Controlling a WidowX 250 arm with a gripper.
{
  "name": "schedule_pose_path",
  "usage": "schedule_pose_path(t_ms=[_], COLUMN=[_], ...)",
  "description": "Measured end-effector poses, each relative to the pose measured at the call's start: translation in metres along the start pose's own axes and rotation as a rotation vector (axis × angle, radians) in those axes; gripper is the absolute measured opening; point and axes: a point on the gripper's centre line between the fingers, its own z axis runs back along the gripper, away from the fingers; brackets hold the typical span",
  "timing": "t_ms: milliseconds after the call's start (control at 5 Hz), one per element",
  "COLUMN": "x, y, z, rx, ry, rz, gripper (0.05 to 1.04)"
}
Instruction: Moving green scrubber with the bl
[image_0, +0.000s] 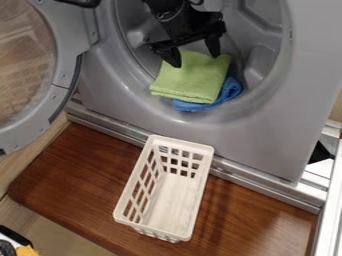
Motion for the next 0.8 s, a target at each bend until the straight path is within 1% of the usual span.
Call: schedule_pose_path(t_ms=[200,400,600,800], x=[0.001,-0.007,-0.026,-0.049], y=[0.002,0.004,0.017,0.032], z=[0.021,0.042,0.054,0.056], rx=[0.009,0.017,0.076,0.129], ry=[-0.020,-0.031,-0.020,0.022], rz=[-0.005,-0.033,-0.061,-0.075], gripper=[0.999,0.999,0.999,0.999])
